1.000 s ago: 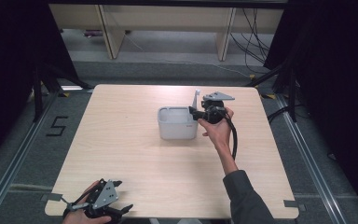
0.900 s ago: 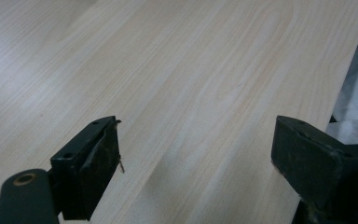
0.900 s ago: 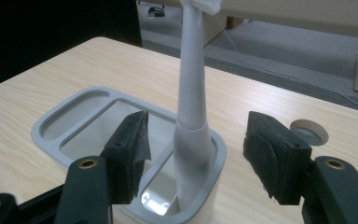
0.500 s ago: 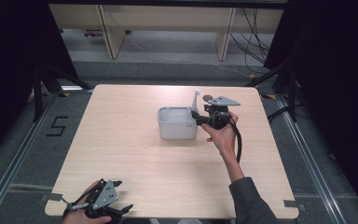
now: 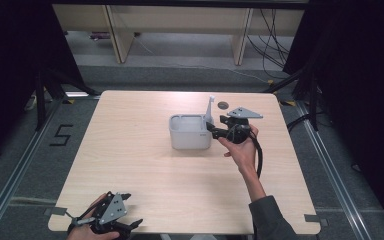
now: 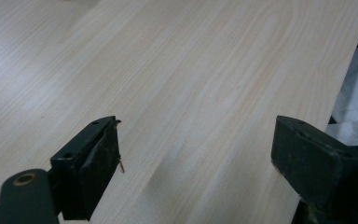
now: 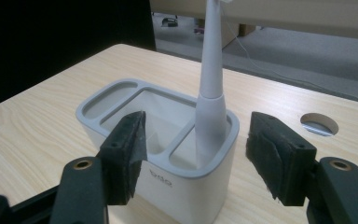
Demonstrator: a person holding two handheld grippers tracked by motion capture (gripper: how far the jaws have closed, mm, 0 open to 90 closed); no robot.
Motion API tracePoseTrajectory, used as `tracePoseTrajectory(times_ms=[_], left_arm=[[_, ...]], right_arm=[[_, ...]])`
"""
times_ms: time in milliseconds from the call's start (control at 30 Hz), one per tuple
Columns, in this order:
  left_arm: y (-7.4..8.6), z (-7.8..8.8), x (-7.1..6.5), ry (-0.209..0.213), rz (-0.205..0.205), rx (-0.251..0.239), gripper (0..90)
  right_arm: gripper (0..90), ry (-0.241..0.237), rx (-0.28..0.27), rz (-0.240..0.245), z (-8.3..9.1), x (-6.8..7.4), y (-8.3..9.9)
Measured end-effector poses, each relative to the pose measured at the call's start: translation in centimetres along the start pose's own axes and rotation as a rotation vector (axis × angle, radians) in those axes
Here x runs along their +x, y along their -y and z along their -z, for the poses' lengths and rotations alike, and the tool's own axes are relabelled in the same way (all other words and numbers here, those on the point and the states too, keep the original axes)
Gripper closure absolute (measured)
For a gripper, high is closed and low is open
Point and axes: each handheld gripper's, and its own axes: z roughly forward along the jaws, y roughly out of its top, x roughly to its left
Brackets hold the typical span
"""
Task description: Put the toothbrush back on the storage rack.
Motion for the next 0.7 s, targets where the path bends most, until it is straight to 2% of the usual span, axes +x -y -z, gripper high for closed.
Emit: tracePoseTrajectory(times_ms=[33,67,100,133,167,233,267,300,400,433,467,533,567,700], left_arm=[[0.0,0.0,0.0,0.004,0.005,0.004,14.8],[0.0,0.0,-0.1,0.003,0.006,0.005,14.8],[0.0,0.0,-0.1,0.002,0.005,0.005,14.8],[-0.1,0.1,0.0,0.008,-0.007,0.030,14.8],[-0.1,0.1,0.0,0.003,-0.011,0.022,14.8],[-0.1,0.1,0.0,0.013,-0.001,0.024,14.8],[-0.1,0.1,0.0,0.016,0.003,0.017,14.8],[0.0,0.1,0.0,0.017,0.004,0.013,14.8],[-0.1,0.2,0.0,0.015,0.001,0.025,14.8],[0.0,0.0,0.0,0.009,0.003,0.003,14.8],[0.0,0.0,0.0,0.009,0.003,0.003,14.8],[0.0,0.1,0.1,-0.005,-0.011,0.014,14.8],[-0.1,0.1,0.0,-0.003,-0.011,0.019,14.8],[-0.1,0.1,0.0,0.000,-0.012,0.016,14.8]], right_arm=[[37.6,-0.003,-0.013,0.024,0.0,-0.2,0.0],[37.5,-0.003,-0.004,0.012,0.2,0.0,0.0],[37.4,0.011,-0.015,0.041,0.3,-0.2,0.0],[37.2,0.011,-0.014,0.029,0.3,-0.2,0.0],[36.9,-0.001,-0.015,0.011,0.4,-0.3,0.1],[36.5,0.002,-0.003,0.008,0.5,-0.3,0.1],[36.5,0.002,-0.003,0.008,0.5,-0.3,0.1],[36.1,0.004,-0.012,0.028,0.6,-0.5,0.2],[35.5,0.012,0.002,0.011,0.8,-0.4,0.3],[35.0,0.010,0.004,0.025,0.9,-0.5,0.4],[35.0,0.010,0.004,0.025,0.9,-0.5,0.4],[34.1,0.011,0.012,-0.001,1.3,-0.3,0.7],[33.7,0.005,0.015,0.025,1.4,-0.5,0.8],[33.0,0.000,0.018,0.020,2.0,-0.5,1.1]])
